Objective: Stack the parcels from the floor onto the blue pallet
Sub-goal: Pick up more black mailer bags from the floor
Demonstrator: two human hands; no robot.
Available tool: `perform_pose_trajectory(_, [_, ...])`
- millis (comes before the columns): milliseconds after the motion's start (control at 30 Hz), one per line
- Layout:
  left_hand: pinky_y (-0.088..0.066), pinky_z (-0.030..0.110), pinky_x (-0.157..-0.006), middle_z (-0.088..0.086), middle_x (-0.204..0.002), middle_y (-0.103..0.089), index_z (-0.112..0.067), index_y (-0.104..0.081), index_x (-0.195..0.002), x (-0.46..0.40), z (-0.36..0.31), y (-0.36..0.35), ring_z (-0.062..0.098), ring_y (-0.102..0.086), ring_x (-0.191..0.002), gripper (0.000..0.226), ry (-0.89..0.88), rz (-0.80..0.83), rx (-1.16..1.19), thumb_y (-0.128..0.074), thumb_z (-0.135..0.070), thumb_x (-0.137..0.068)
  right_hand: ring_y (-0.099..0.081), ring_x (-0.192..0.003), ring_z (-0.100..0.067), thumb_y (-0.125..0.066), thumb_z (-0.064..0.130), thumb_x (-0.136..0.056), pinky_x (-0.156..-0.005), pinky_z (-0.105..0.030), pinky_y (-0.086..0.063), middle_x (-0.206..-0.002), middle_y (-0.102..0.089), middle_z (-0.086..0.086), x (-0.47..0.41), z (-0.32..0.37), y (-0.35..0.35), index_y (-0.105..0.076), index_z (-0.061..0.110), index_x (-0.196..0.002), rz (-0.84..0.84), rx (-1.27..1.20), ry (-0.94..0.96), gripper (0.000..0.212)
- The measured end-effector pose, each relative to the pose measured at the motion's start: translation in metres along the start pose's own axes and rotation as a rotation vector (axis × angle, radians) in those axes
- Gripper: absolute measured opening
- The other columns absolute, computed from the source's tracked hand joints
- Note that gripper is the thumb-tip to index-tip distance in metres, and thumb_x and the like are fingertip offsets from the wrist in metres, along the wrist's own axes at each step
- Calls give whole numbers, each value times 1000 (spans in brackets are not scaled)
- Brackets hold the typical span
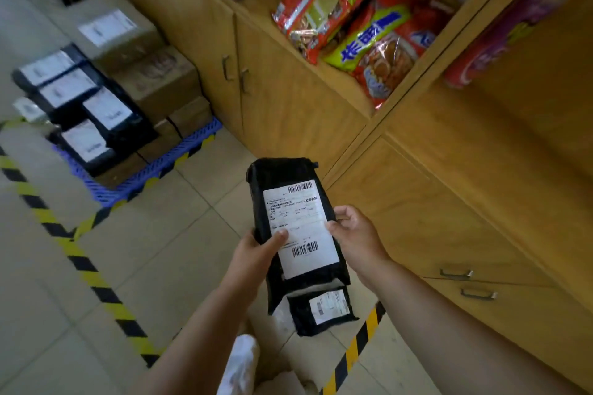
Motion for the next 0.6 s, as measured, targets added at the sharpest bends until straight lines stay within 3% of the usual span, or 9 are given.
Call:
perform_pose_trajectory(100, [-58, 42, -81, 4, -99, -74, -15, -58, -113, 33, -38, 10, 21, -72, -89, 29, -4, -18, 26, -65, -25, -87, -63, -95, -15, -57, 7, -92, -71, -25, -54, -117, -63, -3, 32, 45, -1, -47, 22, -117, 6, 19, 21, 30])
perform_pose_trajectory(233, [-57, 41, -79, 7, -98, -73, -13, -56, -117, 71, -77, 21, 24, -72, -87, 31, -16, -40, 61, -64, -22, -88, -53, -113, -15, -59, 19, -89, -88, -33, -52, -133, -50, 2, 71, 94, -3, -34, 23, -140, -115, 447, 174, 57])
perform_pose_trajectory(333, [-57, 37, -70, 10, -101, -71, -10, -53, -119, 103, -96, 26, 26, -71, -86, 33, -60, -61, 85, -63, -18, -88, -35, -129, -17, -58, 21, -89, -107, -33, -37, -141, -39, 1, 107, 129, -11, -31, 19, -143, -206, 708, 376, 61])
perform_pose_trajectory(500, [-54, 29, -51, 12, -98, -70, -11, -51, -112, 173, -101, 31, 23, -70, -80, 28, -121, -127, 171, -64, -13, -87, -38, -118, -14, -57, 33, -89, -97, -27, -33, -130, -45, 6, 170, 159, -17, -43, 28, -131, -249, 843, 562, 45])
perform_pose_trajectory(600, [-55, 32, -56, 13, -99, -69, -11, -52, -107, 212, -91, 34, 26, -69, -84, 23, -140, -158, 252, -64, -11, -88, -41, -119, -13, -58, 51, -84, -100, -30, -36, -129, -45, 6, 201, 155, -23, -40, 27, -133, -152, 815, 507, 57])
Point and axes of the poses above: each hand's wrist, its own x-axis away from the middle knuckle, its own y-axis out of the back of the hand, z = x × y, the point moved 6 cm from there along -x, towards the middle knuckle
